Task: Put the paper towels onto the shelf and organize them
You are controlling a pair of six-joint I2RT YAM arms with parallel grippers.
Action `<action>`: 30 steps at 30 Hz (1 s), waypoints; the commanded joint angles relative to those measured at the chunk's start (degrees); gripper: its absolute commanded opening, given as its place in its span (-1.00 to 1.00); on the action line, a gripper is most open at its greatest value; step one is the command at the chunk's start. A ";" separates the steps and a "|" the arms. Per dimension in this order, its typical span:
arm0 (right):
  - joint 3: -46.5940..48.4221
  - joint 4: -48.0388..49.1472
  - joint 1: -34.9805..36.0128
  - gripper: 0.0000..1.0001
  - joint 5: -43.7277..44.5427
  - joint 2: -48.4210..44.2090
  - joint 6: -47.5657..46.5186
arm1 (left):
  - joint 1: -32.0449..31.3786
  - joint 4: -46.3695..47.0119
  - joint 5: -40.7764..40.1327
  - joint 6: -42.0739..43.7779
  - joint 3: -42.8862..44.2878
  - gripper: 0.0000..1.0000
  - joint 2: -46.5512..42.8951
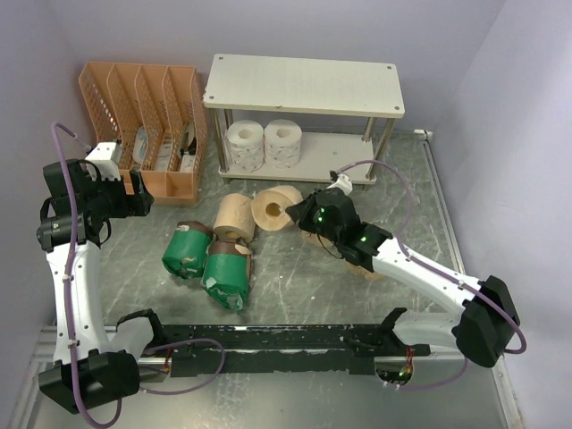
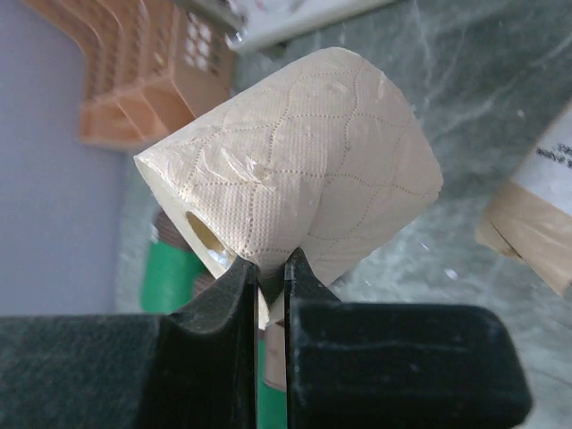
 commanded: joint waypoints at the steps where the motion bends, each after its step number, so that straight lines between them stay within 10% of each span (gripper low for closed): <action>1: 0.89 11.55 -0.98 -1.00 4.65 -2.54 9.23 | 0.64 1.10 0.36 0.25 0.83 0.87 -0.46; 10: 3.18 8.33 -3.42 -1.00 31.87 -1.16 19.98 | 0.64 1.03 -0.07 0.08 0.82 0.87 -0.62; 30: 16.21 16.26 -18.48 -1.00 15.88 21.64 38.26 | 0.67 0.98 -1.35 0.04 1.01 0.87 0.45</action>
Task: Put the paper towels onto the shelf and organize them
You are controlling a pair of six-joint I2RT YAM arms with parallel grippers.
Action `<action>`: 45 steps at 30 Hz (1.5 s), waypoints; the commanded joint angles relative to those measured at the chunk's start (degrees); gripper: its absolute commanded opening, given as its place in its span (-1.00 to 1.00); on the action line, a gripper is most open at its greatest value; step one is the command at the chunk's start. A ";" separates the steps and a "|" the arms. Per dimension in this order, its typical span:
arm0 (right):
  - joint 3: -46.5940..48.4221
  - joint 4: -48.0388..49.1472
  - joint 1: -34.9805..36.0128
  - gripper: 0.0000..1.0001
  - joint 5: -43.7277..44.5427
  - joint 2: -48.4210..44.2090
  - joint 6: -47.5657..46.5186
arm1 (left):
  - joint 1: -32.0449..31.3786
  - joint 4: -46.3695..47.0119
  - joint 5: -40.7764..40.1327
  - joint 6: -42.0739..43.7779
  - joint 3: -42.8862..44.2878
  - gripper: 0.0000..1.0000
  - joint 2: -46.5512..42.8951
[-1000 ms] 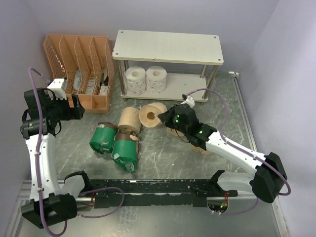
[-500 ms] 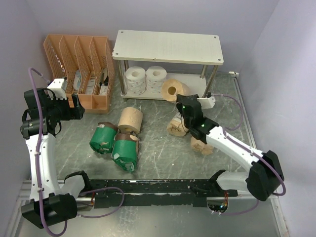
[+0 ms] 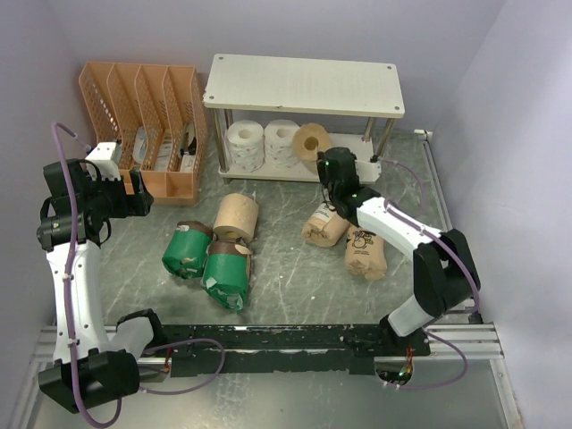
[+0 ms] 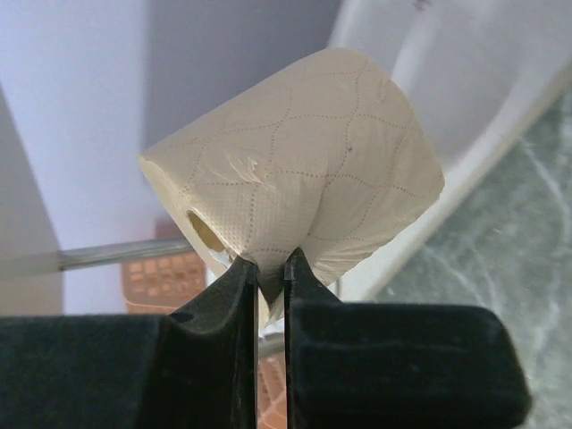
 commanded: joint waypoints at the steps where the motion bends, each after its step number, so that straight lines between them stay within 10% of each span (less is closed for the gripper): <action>1: 5.96 4.98 -2.90 -1.00 -1.17 2.79 3.00 | 0.66 0.95 -1.39 0.10 1.04 0.87 0.50; 19: 7.63 11.56 -8.13 -0.97 -14.64 13.76 8.39 | 0.59 0.70 -1.35 -0.03 1.83 0.87 1.84; 28: 5.43 12.09 -8.30 0.95 -11.76 8.76 -0.96 | 0.60 0.40 -1.08 -0.16 2.44 0.87 2.45; 38: -7.83 9.48 7.05 1.00 -3.16 -8.57 -32.48 | 0.59 0.19 -0.59 -0.33 3.14 0.87 2.75; 45: -9.73 15.38 10.75 1.00 -22.22 -1.29 -32.90 | 0.59 0.39 -0.44 -0.16 2.72 0.87 3.03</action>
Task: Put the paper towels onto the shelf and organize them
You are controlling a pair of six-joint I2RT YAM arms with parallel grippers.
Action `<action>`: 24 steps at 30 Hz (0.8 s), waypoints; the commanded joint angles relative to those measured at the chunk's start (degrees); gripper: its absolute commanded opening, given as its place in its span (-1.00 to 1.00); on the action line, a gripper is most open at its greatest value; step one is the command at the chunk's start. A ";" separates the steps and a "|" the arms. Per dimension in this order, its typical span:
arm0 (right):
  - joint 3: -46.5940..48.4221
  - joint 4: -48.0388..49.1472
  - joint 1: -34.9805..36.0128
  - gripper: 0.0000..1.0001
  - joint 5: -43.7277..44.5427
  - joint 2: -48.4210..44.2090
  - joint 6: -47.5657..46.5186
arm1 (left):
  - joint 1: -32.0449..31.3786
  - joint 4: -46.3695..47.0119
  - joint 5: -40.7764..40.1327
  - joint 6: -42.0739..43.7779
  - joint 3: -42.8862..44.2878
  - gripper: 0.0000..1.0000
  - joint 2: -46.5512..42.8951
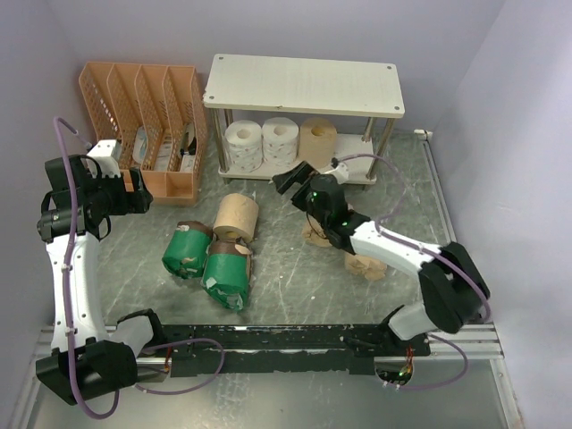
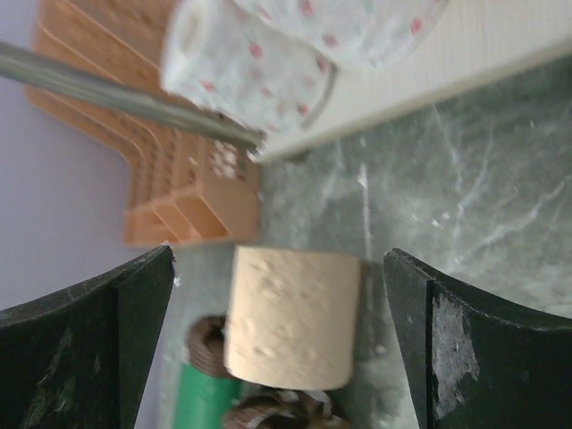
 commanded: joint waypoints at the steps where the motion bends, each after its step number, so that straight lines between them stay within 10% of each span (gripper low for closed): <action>1: 1.63 2.75 1.80 1.00 -9.84 6.77 -8.30 | 0.62 0.36 0.46 -0.14 1.80 0.87 0.12; 11: 19.22 -14.05 15.98 0.93 -2.47 14.28 -48.87 | 0.67 0.94 -0.61 0.25 0.24 0.87 -1.40; 24: 20.10 -19.63 17.86 0.76 -3.02 13.99 -55.94 | 0.66 1.02 0.81 -0.14 0.67 0.87 -0.55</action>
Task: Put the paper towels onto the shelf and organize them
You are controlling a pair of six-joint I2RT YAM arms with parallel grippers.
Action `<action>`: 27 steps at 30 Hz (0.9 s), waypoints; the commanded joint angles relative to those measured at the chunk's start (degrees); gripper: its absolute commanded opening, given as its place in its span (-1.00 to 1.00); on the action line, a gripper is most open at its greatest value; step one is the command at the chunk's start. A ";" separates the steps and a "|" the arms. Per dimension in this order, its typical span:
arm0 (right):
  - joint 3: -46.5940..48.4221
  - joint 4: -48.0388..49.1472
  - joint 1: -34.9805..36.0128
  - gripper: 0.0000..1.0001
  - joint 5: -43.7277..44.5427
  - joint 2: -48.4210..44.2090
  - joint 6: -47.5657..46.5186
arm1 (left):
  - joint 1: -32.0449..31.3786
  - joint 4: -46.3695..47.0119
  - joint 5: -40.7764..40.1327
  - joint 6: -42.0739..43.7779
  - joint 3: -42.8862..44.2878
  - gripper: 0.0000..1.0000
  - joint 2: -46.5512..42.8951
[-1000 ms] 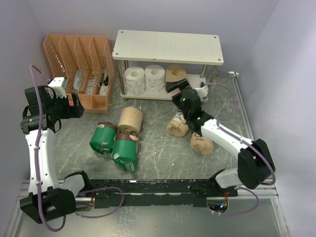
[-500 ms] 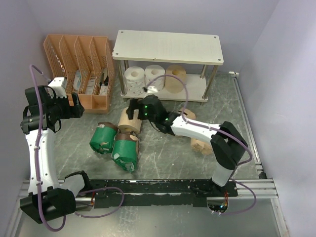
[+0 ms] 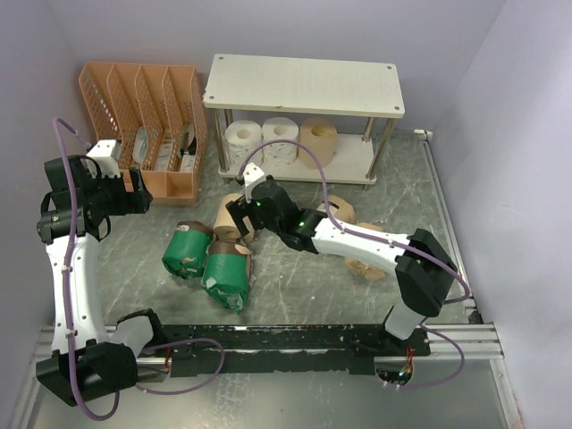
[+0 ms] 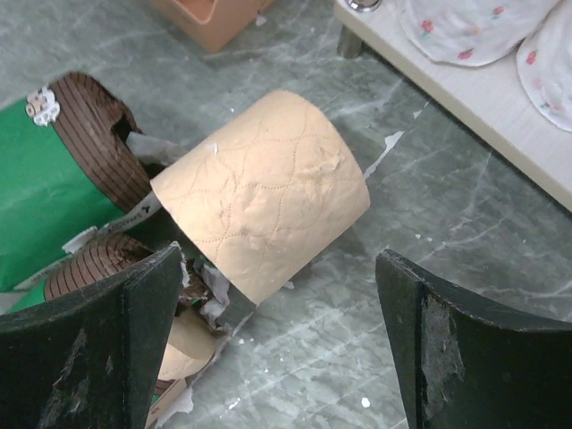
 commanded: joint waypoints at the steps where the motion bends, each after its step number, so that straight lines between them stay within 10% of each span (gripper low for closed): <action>1: 2.23 -2.12 1.36 0.76 0.09 2.01 -3.40 | 0.62 1.00 0.78 -0.16 0.59 0.87 -0.20; 27: 6.80 -1.72 6.22 0.38 6.38 12.18 -9.34 | 0.75 1.43 -0.07 -0.16 0.00 0.87 -0.95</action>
